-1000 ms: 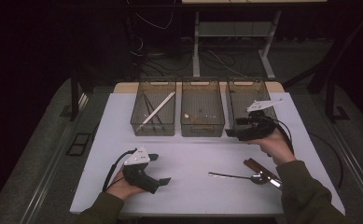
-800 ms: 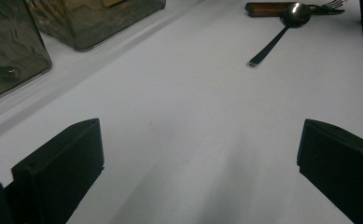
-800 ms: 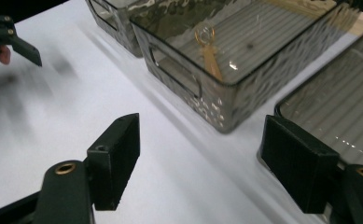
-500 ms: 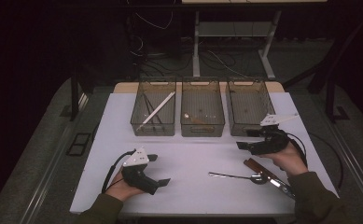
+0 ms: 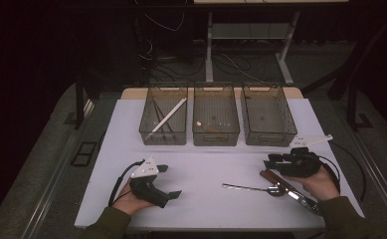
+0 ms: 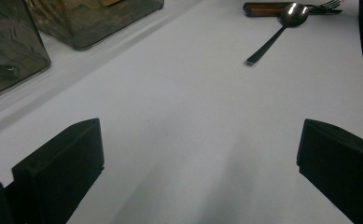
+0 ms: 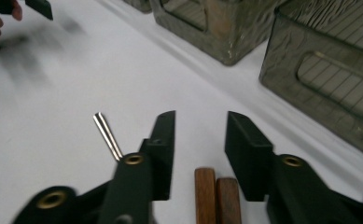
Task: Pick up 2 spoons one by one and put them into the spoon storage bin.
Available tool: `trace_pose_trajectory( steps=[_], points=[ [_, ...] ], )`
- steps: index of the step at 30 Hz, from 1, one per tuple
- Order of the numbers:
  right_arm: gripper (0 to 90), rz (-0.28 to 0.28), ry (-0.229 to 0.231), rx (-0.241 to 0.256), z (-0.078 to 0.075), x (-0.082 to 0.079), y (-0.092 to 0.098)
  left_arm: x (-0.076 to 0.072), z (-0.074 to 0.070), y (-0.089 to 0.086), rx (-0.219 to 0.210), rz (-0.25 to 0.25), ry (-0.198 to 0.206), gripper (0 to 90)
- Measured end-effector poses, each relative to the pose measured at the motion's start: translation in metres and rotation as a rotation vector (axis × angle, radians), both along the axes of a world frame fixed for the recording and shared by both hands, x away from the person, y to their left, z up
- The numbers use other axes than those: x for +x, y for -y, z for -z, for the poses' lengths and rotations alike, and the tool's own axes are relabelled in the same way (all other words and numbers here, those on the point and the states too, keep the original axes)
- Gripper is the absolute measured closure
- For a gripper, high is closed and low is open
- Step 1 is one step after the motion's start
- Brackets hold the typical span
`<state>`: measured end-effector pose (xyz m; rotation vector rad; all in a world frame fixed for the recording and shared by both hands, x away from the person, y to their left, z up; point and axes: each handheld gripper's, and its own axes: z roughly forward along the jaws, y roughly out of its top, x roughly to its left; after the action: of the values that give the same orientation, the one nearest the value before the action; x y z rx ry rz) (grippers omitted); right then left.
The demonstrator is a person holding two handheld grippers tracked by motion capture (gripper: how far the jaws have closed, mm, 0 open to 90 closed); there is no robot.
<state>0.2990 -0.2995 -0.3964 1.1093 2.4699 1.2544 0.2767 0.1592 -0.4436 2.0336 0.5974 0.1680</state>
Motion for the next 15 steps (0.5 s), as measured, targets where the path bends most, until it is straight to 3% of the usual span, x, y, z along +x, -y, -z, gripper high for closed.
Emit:
trace_pose_trajectory(
  steps=[8,15],
  points=[
    [88.9,-0.007,-0.029,-0.061,0.009,-0.014,0.013,0.001,0.000,-0.001,-0.002,-0.009,-0.003,0.0],
    [90.0,0.008,-0.063,-0.123,0.021,-0.024,0.024,0.001,0.000,0.000,0.005,-0.012,-0.005,0.0]
  ],
)
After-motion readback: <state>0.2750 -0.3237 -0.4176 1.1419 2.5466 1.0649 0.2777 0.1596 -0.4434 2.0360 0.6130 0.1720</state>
